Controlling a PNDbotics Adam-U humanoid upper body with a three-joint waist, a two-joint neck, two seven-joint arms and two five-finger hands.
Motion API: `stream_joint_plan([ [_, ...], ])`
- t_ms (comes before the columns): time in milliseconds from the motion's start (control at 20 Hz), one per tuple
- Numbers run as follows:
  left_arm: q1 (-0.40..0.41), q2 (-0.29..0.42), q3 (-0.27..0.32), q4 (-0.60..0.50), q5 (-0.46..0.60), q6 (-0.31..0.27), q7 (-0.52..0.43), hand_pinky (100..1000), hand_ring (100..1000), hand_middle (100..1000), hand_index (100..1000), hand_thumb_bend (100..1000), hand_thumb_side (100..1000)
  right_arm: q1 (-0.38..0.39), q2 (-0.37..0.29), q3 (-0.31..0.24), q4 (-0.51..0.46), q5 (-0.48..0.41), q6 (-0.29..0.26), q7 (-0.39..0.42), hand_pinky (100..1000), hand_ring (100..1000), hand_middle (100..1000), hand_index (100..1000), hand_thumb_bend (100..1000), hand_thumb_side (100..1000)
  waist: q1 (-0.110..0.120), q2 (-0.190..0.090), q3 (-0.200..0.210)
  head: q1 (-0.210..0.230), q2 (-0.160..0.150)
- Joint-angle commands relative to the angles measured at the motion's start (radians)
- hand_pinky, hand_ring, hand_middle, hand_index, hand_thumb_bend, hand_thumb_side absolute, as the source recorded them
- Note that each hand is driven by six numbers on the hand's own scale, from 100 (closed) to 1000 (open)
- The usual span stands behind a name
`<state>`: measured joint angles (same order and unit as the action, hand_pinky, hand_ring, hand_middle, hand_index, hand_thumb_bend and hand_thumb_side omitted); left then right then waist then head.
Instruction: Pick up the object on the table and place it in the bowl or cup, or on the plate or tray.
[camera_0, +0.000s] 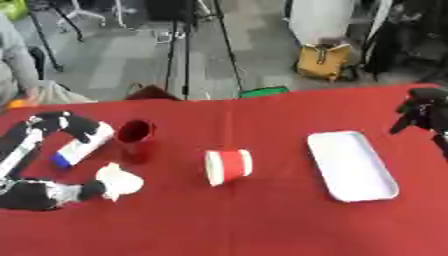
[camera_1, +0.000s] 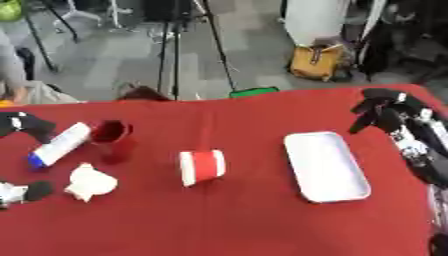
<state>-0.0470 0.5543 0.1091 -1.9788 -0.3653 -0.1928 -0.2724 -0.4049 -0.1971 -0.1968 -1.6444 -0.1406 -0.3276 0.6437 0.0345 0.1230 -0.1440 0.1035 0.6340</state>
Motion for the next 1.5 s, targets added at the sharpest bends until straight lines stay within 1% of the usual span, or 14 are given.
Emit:
stream_joint_plan([
  [50,-0.014,0.037,0.003,-0.021,-0.014,0.012,-0.009,722,607,633,779,911,622,-0.013,-0.014,-0.005,-0.018,0.006,-0.002,0.001,544,539,635,833,100,593,-0.001,-0.01,-0.001,-0.003,-0.001],
  [300,-0.015,0.041,0.002,-0.021,-0.028,0.022,-0.018,722,609,638,782,929,606,-0.014,-0.013,-0.004,-0.017,0.007,-0.002,0.002,544,539,635,832,100,593,-0.001,-0.011,-0.001,-0.019,-0.009],
  [350,-0.015,0.042,0.002,-0.021,-0.033,0.024,-0.02,721,608,639,783,941,591,-0.014,-0.013,-0.004,-0.017,0.006,-0.003,0.002,544,539,635,832,100,593,-0.001,-0.011,-0.001,-0.021,-0.01],
  [500,-0.014,0.045,0.006,-0.021,-0.052,0.047,-0.03,720,610,648,787,950,582,-0.013,-0.013,-0.006,-0.017,0.006,-0.002,0.001,543,539,634,832,100,592,-0.001,-0.011,-0.003,-0.024,-0.015],
  [750,-0.014,0.053,0.011,-0.011,-0.1,0.081,-0.051,734,638,680,806,966,587,-0.012,-0.014,-0.006,-0.016,0.006,-0.001,0.001,543,539,634,832,100,592,0.0,-0.012,-0.003,-0.026,-0.015],
  [850,-0.021,0.062,0.009,0.005,-0.13,0.089,-0.069,741,662,703,816,973,578,-0.013,-0.015,-0.006,-0.015,0.006,-0.001,0.001,543,538,634,832,100,592,0.0,-0.012,-0.003,-0.029,-0.017],
  [900,-0.033,0.087,0.0,0.033,-0.165,0.092,-0.098,745,691,723,822,963,549,-0.013,-0.014,-0.005,-0.015,0.006,-0.002,0.003,544,539,634,832,100,593,0.0,-0.013,-0.004,-0.029,-0.016],
  [1000,-0.067,0.118,-0.021,0.101,-0.232,0.078,-0.161,747,695,726,823,962,542,-0.013,-0.013,-0.004,-0.014,0.006,-0.002,0.005,544,538,634,832,100,593,0.0,-0.013,-0.006,-0.03,-0.015],
  [1050,-0.076,0.122,-0.024,0.121,-0.249,0.067,-0.175,747,695,726,823,962,542,-0.012,-0.013,-0.004,-0.014,0.006,-0.002,0.005,544,538,634,832,100,593,0.0,-0.013,-0.006,-0.031,-0.015],
  [1100,-0.093,0.141,-0.035,0.162,-0.272,0.061,-0.202,756,729,753,848,959,504,-0.012,-0.014,-0.003,-0.013,0.006,-0.002,0.006,543,537,634,832,100,593,-0.001,-0.013,-0.008,-0.031,-0.016],
  [1150,-0.118,0.156,-0.045,0.211,-0.293,0.051,-0.231,756,729,753,848,959,504,-0.011,-0.014,-0.003,-0.011,0.006,-0.003,0.007,543,537,634,832,100,593,-0.001,-0.013,-0.01,-0.031,-0.015],
  [1200,-0.139,0.171,-0.054,0.258,-0.313,0.037,-0.254,757,746,770,868,965,495,-0.011,-0.015,-0.003,-0.009,0.006,-0.004,0.008,543,537,634,832,100,593,-0.001,-0.014,-0.011,-0.032,-0.015],
  [1350,-0.193,0.202,-0.077,0.367,-0.348,-0.011,-0.295,756,756,777,876,978,492,-0.012,-0.016,-0.002,-0.005,0.005,-0.006,0.011,543,537,634,832,100,593,-0.001,-0.014,-0.013,-0.034,-0.014],
  [1500,-0.238,0.212,-0.094,0.441,-0.364,-0.037,-0.286,739,740,757,865,977,489,-0.01,-0.016,0.0,-0.004,0.004,-0.007,0.014,543,537,634,832,100,595,-0.001,-0.014,-0.015,-0.036,-0.013],
])
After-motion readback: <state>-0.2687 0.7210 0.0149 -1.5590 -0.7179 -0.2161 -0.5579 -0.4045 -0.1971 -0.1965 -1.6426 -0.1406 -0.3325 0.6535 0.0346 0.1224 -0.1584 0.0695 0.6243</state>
